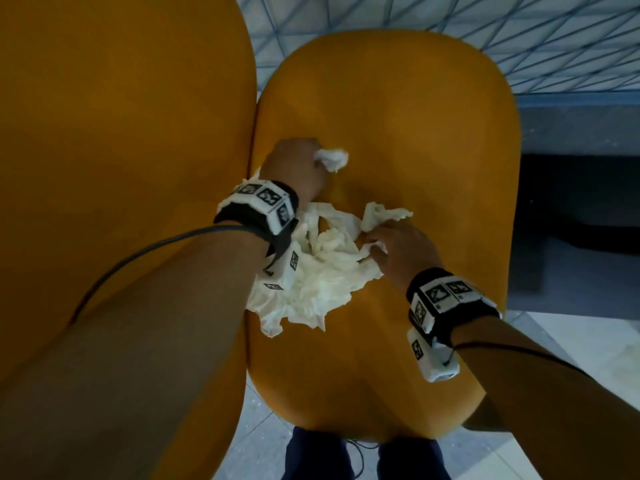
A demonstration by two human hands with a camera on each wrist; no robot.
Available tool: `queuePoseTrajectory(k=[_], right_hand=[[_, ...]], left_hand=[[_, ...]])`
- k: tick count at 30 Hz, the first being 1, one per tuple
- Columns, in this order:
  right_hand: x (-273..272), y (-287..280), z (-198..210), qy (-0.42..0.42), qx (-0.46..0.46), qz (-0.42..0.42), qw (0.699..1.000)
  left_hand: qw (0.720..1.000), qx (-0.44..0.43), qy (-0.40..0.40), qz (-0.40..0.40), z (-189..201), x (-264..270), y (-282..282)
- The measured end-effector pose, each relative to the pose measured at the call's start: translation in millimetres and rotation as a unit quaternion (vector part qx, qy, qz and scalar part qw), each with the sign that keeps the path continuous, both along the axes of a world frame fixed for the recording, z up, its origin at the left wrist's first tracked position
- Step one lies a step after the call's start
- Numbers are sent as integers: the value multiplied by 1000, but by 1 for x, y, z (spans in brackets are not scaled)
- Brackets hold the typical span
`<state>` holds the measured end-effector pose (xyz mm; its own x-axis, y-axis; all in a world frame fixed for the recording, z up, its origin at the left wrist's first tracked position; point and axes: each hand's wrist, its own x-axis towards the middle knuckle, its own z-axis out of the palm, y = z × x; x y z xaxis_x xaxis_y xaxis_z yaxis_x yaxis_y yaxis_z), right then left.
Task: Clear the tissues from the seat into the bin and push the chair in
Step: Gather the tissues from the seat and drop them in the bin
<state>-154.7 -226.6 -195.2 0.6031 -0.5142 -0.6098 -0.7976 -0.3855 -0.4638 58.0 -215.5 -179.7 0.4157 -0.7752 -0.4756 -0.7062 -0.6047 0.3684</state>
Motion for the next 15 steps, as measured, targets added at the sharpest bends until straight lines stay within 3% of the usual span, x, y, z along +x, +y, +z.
queuePoseTrajectory(k=[3, 6, 8, 13, 15], right_hand=[[-10, -1, 2, -22, 30, -61, 997], [-22, 6, 12, -60, 38, -159, 985], [-29, 7, 22, -80, 43, -212, 973], [-34, -3, 42, -64, 64, -305, 948], [-34, 3, 44, -56, 78, -285, 954]], left_hand=[[984, -87, 98, 124, 27, 11, 3], [928, -176, 180, 275, 55, 17, 20], [900, -210, 205, 323, 75, 20, 32], [911, -205, 203, 294, 113, -1, 61], [952, -141, 173, 210, 116, -29, 83]])
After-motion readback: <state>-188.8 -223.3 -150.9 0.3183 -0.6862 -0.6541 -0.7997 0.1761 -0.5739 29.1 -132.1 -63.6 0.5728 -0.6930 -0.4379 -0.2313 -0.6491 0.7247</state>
